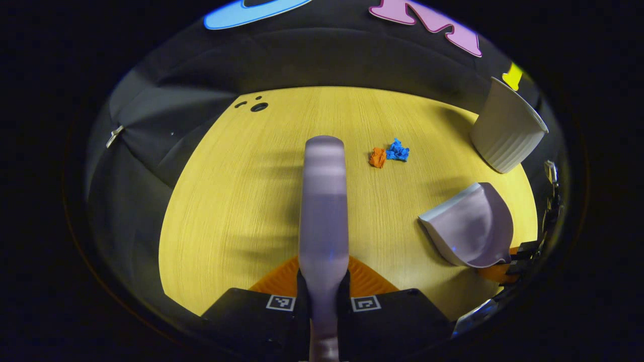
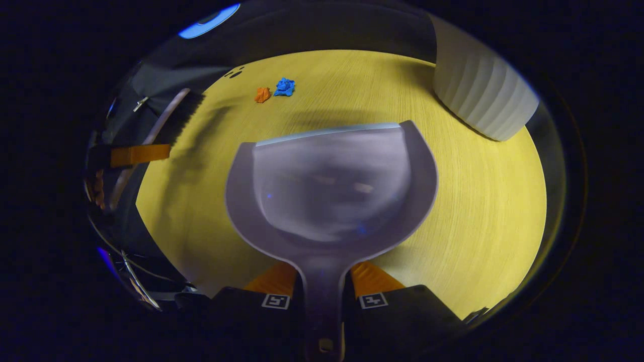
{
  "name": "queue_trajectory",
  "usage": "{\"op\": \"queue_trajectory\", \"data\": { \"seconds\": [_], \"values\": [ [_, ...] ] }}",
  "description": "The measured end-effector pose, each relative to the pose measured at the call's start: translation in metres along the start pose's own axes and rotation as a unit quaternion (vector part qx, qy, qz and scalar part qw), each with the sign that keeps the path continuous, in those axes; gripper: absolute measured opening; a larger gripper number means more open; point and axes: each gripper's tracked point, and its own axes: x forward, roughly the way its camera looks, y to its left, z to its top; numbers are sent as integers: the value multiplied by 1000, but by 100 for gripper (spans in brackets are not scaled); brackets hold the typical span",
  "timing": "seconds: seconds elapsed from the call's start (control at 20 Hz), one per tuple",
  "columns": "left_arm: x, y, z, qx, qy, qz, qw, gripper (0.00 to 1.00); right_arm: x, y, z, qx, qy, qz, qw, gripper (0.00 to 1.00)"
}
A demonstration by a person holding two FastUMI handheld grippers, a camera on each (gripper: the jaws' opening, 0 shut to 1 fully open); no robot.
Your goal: Pick up the small broom and dustpan from the desktop, sweep the trash into the dustpan with the broom, and then empty the trash into the garbage bin.
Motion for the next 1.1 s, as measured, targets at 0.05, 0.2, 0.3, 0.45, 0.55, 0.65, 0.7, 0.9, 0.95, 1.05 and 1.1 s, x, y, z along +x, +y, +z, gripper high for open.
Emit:
{"op": "queue_trajectory", "data": {
  "seconds": [0.05,0.2,0.3,0.45,0.55,0.65,0.7,0.9,0.95,1.05,1.1],
  "values": [
    [7,1,9,15,2,-5,1000,27,-1,-2,0,0,1,-3,1000,39],
    [28,6,37,82,11,-13,996,27,-10,-9,-3,6,1,-9,1000,34],
    [45,5,59,129,11,-19,991,26,-16,-13,1,1,-2,-16,1000,34],
    [66,-1,88,200,11,-32,979,26,-21,-18,10,-28,-5,-31,999,35],
    [78,-2,103,252,19,-35,967,25,-22,-16,14,-38,-5,-31,999,35],
    [90,-6,115,302,23,-39,952,26,-20,-14,17,-52,1,-29,998,34],
    [94,-10,119,325,26,-44,945,26,-20,-13,18,-59,1,-28,998,35],
    [103,-27,125,396,42,-70,915,26,-14,-14,13,-80,17,-28,996,35],
    [104,-35,123,409,44,-83,908,26,-14,-14,15,-83,16,-28,996,35],
    [101,-50,118,438,50,-107,891,26,-13,-16,17,-87,16,-26,996,35],
    [99,-56,118,451,55,-118,883,26,-14,-16,18,-87,16,-26,996,35]
  ]
}}
